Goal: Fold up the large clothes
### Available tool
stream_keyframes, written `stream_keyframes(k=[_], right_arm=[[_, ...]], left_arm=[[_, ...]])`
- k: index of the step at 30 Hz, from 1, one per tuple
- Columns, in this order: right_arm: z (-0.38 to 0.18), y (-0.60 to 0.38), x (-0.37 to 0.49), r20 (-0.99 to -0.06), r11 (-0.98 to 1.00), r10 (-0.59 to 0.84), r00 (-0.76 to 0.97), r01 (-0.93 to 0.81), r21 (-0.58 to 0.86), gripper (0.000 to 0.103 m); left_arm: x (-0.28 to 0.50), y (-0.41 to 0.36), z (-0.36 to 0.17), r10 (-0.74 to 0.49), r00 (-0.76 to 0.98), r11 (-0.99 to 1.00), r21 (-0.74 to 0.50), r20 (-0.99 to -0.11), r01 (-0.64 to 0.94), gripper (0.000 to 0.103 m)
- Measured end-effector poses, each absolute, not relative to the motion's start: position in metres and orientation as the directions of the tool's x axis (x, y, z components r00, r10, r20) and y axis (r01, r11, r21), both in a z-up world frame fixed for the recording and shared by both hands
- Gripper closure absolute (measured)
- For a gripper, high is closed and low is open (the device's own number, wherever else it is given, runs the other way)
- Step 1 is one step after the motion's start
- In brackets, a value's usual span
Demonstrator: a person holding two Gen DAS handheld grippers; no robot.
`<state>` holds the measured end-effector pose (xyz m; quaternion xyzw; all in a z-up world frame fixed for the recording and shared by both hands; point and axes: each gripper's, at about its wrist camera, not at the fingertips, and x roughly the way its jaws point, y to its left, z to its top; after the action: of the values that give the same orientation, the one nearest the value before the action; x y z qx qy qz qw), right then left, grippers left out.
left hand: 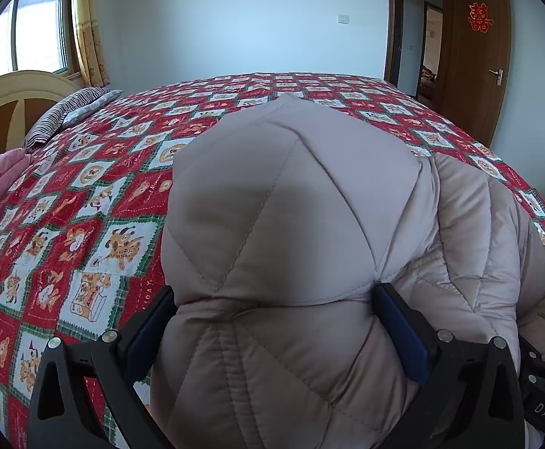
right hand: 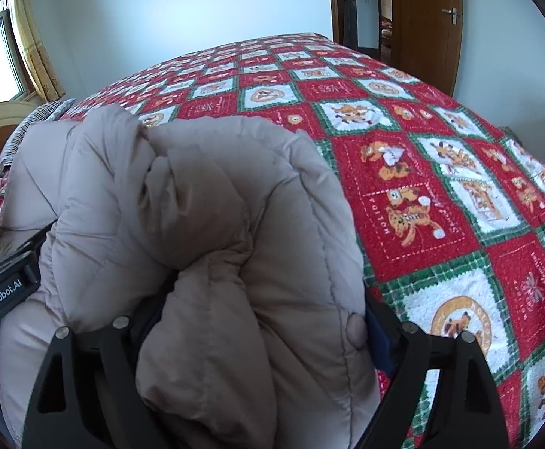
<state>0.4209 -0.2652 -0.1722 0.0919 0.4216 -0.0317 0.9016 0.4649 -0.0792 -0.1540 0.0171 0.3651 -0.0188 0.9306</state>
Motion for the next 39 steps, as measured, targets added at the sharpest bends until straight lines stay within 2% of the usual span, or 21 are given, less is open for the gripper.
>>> stream_keyframes(k=[3, 10, 14, 21, 24, 26, 27, 29, 31, 35, 36, 39], right_arm=[[-0.175, -0.270, 0.423, -0.774, 0.976, 0.059, 0.631, 0.127, 0.178, 0.014], [-0.175, -0.272, 0.419, -0.766, 0.971, 0.100, 0.635, 0.108, 0.216, 0.013], [-0.175, -0.271, 0.421, -0.770, 0.971, 0.093, 0.631, 0.115, 0.212, 0.013], [-0.176, -0.274, 0.423, -0.772, 0.966, 0.116, 0.625, 0.108, 0.233, 0.011], [-0.176, -0.274, 0.424, -0.776, 0.967, 0.128, 0.618, 0.095, 0.235, 0.012], [-0.177, -0.275, 0.426, -0.773, 0.965, 0.156, 0.615, 0.071, 0.252, 0.018], [-0.176, -0.275, 0.425, -0.768, 0.963, 0.173, 0.616, 0.057, 0.262, 0.020], [-0.175, -0.272, 0.422, -0.754, 0.961, 0.201, 0.626, 0.021, 0.274, 0.038], [-0.172, -0.268, 0.419, -0.743, 0.962, 0.214, 0.634, -0.003, 0.274, 0.049], [-0.166, -0.268, 0.410, -0.708, 0.953, 0.243, 0.663, -0.028, 0.302, 0.070], [-0.163, -0.269, 0.406, -0.698, 0.952, 0.247, 0.672, -0.033, 0.306, 0.072], [-0.151, -0.270, 0.394, -0.663, 0.936, 0.279, 0.695, -0.043, 0.349, 0.077]], left_arm=[[0.465, -0.079, -0.153, -0.026, 0.729, 0.999, 0.013, -0.684, 0.048, 0.001], [0.438, -0.032, -0.137, -0.142, 0.713, 0.989, -0.128, -0.687, 0.074, 0.001], [0.422, -0.019, -0.144, -0.183, 0.695, 0.983, -0.147, -0.695, 0.111, 0.001], [0.441, -0.007, -0.173, -0.368, 0.579, 0.920, -0.374, -0.728, 0.115, 0.001], [0.440, -0.013, -0.172, -0.384, 0.575, 0.916, -0.376, -0.722, 0.139, 0.001], [0.440, -0.017, -0.171, -0.389, 0.576, 0.915, -0.375, -0.719, 0.149, 0.002], [0.438, -0.018, -0.171, -0.399, 0.574, 0.911, -0.379, -0.715, 0.161, 0.009], [0.433, -0.021, -0.166, -0.406, 0.585, 0.911, -0.363, -0.702, 0.196, 0.020], [0.424, -0.029, -0.161, -0.390, 0.601, 0.920, -0.320, -0.697, 0.225, 0.031], [0.405, -0.044, -0.141, -0.311, 0.656, 0.949, -0.182, -0.688, 0.259, 0.060], [0.398, -0.047, -0.134, -0.292, 0.675, 0.953, -0.146, -0.677, 0.266, 0.065], [0.374, -0.048, -0.115, -0.258, 0.717, 0.959, -0.084, -0.647, 0.269, 0.070]])
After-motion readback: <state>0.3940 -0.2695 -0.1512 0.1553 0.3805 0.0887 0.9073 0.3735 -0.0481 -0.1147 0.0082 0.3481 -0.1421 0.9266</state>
